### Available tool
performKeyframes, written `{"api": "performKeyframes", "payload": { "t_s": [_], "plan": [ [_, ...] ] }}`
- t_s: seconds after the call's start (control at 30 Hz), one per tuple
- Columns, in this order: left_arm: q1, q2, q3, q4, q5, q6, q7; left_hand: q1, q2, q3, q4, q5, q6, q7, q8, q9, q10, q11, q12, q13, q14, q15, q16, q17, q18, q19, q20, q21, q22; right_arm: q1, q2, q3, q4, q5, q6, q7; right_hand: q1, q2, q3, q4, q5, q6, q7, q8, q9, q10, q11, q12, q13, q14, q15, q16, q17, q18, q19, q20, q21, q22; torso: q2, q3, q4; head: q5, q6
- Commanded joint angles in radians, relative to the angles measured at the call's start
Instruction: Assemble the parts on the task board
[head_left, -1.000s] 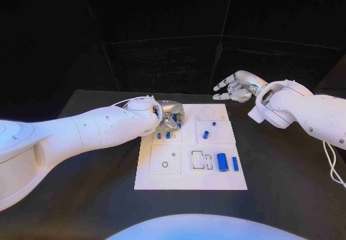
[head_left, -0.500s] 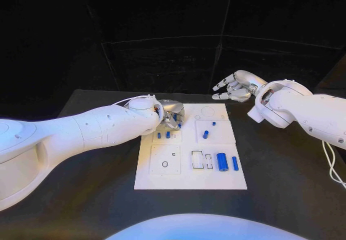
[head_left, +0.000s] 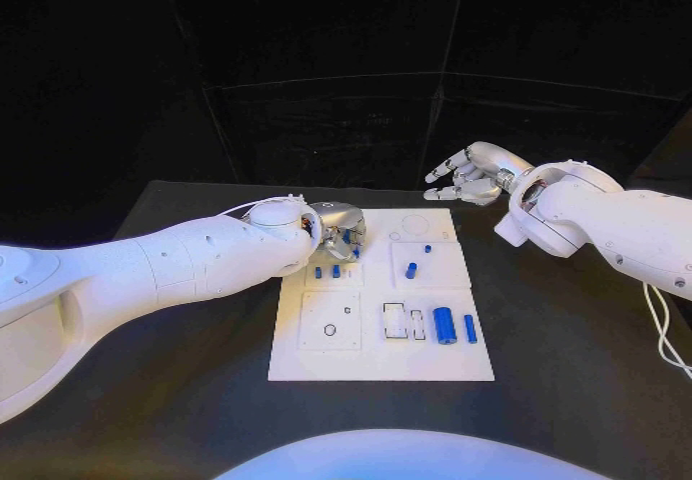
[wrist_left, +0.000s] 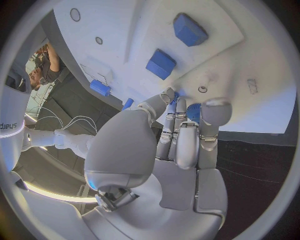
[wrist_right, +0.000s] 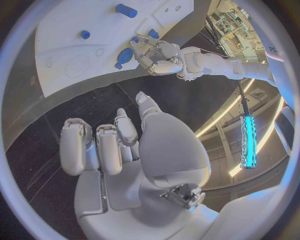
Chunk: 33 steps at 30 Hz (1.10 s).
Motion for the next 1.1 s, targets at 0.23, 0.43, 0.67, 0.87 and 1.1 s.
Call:
{"api": "performKeyframes", "payload": {
  "t_s": [0.23,0.43,0.67,0.87,1.1],
  "plan": [
    [0.002,-0.045,0.032,0.064,0.022,-0.078,0.030,-0.013,-0.003,0.005,-0.002,-0.002,0.008,-0.001,-0.010,-0.001,0.009,0.004,-0.008,-0.001,0.026,-0.008,-0.003,-0.003,-0.020,0.007,-0.003,0.008,0.003,0.002,0.001,0.001,-0.003,0.001,0.006,0.010,0.000,0.006,-0.004,0.003,0.004,0.010,0.000,0.006,0.000,0.001,-0.004,0.007,0.001,0.059,-0.007,-0.004,0.048,0.009,-0.004,-0.001,-0.003,0.044,0.000,-0.0005,0.0030,0.001,-0.002],
    [0.003,-0.100,0.044,0.105,0.050,-0.081,0.023,-0.016,-0.006,0.008,-0.004,-0.002,0.011,-0.001,-0.015,-0.002,0.014,0.004,-0.016,0.000,0.026,-0.008,-0.003,-0.005,-0.020,0.008,-0.003,0.009,0.005,0.002,0.000,0.001,-0.004,0.001,0.007,0.010,0.000,0.006,-0.004,0.003,0.004,0.010,0.000,0.006,0.000,0.001,-0.004,0.007,0.001,0.059,-0.007,-0.004,0.048,0.009,-0.004,-0.001,-0.003,0.044,-0.001,0.0012,0.0021,0.003,-0.004],
    [0.003,-0.143,0.046,0.131,0.064,-0.035,0.016,-0.020,-0.015,0.006,-0.007,-0.002,0.013,-0.002,-0.021,-0.002,0.018,0.004,-0.025,0.000,0.026,-0.008,-0.004,-0.008,-0.021,0.007,-0.003,0.012,0.009,0.002,0.000,0.001,-0.006,0.001,0.008,0.009,0.001,0.007,-0.005,0.003,0.004,0.010,0.000,0.006,0.000,0.000,-0.005,0.006,0.000,0.059,-0.007,-0.005,0.047,0.009,-0.006,-0.001,-0.004,0.042,0.000,-0.0002,0.0023,0.005,-0.004],
    [0.003,-0.165,0.046,0.138,0.067,-0.021,0.011,-0.021,-0.016,0.005,-0.008,-0.002,0.015,-0.002,-0.023,-0.002,0.020,0.003,-0.027,0.000,0.026,-0.008,-0.004,-0.009,-0.021,0.007,-0.003,0.013,0.011,0.002,0.000,0.001,-0.006,0.001,0.008,0.009,0.001,0.008,-0.005,0.003,0.004,0.010,0.000,0.006,0.000,0.000,-0.005,0.006,-0.001,0.059,-0.007,-0.005,0.047,0.009,-0.006,-0.001,-0.004,0.042,0.000,-0.0004,0.0005,0.007,-0.005],
    [0.002,-0.174,0.045,0.135,0.068,-0.001,0.000,-0.021,-0.017,0.006,-0.009,-0.002,0.016,-0.002,-0.024,-0.002,0.021,0.003,-0.029,0.000,0.026,-0.008,-0.003,-0.008,-0.021,0.007,-0.003,0.014,0.012,0.002,-0.001,0.001,-0.006,0.001,0.008,0.009,0.001,0.008,-0.005,0.003,0.004,0.010,0.000,0.006,0.000,0.000,-0.005,0.006,-0.001,0.059,-0.007,-0.005,0.047,0.009,-0.006,-0.001,-0.004,0.042,0.000,0.0003,0.0002,0.007,-0.004]
  ]
}}
